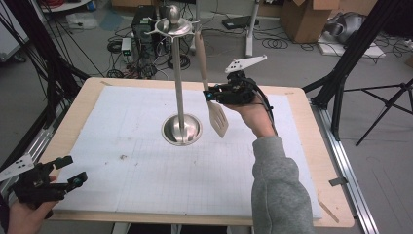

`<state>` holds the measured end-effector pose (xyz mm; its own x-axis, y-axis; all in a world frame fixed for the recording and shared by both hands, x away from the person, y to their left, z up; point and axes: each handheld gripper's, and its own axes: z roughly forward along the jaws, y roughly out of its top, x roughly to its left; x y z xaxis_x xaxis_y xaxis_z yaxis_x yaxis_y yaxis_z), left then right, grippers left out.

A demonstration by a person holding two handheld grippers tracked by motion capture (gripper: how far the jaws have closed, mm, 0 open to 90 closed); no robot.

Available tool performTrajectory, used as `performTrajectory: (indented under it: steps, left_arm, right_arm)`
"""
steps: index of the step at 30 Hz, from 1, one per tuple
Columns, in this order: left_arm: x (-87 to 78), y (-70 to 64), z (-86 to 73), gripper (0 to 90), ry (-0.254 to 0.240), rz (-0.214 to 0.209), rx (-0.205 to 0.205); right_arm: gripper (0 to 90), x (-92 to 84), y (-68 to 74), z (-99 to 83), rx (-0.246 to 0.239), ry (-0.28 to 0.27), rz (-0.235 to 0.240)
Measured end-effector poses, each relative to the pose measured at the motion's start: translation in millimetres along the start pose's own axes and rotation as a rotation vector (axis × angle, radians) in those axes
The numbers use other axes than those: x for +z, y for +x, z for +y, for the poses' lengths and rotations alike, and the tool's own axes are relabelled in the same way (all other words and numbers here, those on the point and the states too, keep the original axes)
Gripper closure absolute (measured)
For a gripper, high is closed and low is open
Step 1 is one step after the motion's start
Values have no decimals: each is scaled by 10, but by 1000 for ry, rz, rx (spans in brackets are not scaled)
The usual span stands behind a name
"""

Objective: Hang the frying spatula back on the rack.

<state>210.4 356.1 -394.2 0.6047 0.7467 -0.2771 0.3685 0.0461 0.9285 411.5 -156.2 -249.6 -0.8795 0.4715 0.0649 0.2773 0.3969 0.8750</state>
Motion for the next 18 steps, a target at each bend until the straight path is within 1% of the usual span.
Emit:
performTrajectory:
  steps: [1, 2, 3, 4, 5, 6, 7, 10, 12, 13, 14, 16, 18]
  left_arm:
    - [0, 0, 0, 18, 0, 0, 0]
    - [-1, 0, 1, 18, 1, 0, 1]
    - [-1, -3, 2, 18, -2, 0, 1]
    - [-9, -9, 9, 18, -6, 5, 9]
    - [-9, -9, 9, 18, -6, 5, 9]
    - [-12, -16, 15, 18, -14, 4, 9]
    - [-12, -18, 15, 18, -15, 5, 8]
    - [-1, -16, 11, 18, -3, 2, 10]
    - [14, -19, 12, 18, -3, 1, 8]
    - [14, -19, 12, 18, -3, 1, 8]
    - [32, -24, 15, 18, -2, -2, 10]
    - [49, -24, 17, 18, 1, -6, 11]
    - [63, -24, 19, 18, 6, -7, 12]
  right_arm:
    - [755, 0, 0, 0, 0, 0, 0]
    - [699, -30, -9, -11, 11, -24, -2]
    - [699, -30, -9, -11, 11, -24, -2]
    - [654, -78, -9, -16, 17, -42, -3]
    - [654, -78, -9, -16, 17, -42, -3]
    - [579, -121, 7, -17, 7, -44, -15]
    - [567, -146, 18, -18, 6, -47, -20]
    - [465, -214, 50, -23, 2, -76, -36]
    - [419, -260, 78, -44, -5, -98, -48]
    - [419, -260, 78, -44, -5, -98, -48]
    - [350, -284, 94, -75, -2, -106, -53]
    - [301, -299, 101, -117, 7, -100, -59]
    - [265, -316, 109, -160, 3, -101, -60]
